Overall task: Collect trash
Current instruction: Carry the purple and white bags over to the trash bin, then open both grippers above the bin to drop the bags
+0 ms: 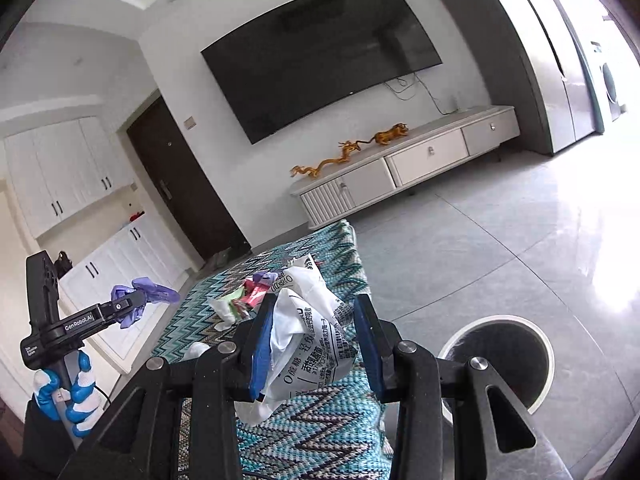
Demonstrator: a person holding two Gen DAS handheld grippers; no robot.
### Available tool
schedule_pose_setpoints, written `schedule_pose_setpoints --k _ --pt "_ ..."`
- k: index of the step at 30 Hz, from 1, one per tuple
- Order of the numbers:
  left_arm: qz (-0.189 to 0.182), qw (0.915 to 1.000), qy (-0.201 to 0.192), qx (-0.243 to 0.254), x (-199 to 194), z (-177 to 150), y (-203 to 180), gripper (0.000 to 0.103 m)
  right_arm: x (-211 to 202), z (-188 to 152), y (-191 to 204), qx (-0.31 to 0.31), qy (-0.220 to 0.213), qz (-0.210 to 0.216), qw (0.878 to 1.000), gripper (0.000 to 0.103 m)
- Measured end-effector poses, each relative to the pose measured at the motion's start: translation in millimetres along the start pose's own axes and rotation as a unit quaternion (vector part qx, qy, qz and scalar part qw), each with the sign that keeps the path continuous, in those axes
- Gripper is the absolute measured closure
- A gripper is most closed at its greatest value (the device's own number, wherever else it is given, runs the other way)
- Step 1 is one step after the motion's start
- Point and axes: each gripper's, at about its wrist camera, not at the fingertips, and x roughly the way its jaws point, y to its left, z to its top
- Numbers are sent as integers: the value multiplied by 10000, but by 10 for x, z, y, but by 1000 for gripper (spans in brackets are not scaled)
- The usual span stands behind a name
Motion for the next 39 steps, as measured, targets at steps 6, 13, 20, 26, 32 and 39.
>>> schedule_pose_setpoints --k 6,13,20,26,32,39 --pt "-321 9976 365 493 468 93 -585 68 41 -30 -267 314 30 -36 9995 67" --pt "-760 9886 876 959 1145 142 -1207 68 172 -10 -668 587 136 -615 9963 66" --pt "-1068 9776 1364 1195 1906 113 -1740 66 320 96 -1140 896 211 -1130 9893 63" --pt "-1324 9608 1995 1400 2491 -117 -2050 66 490 54 -1563 1294 463 -1527 9787 61" --pt "-1577 9513 2288 1338 2856 -167 -2220 52 654 3 -1909 1560 631 -1922 9668 54" --pt "-1671 9500 2366 1164 2982 -148 -2198 49 701 21 -2072 1667 638 -2198 9591 44"
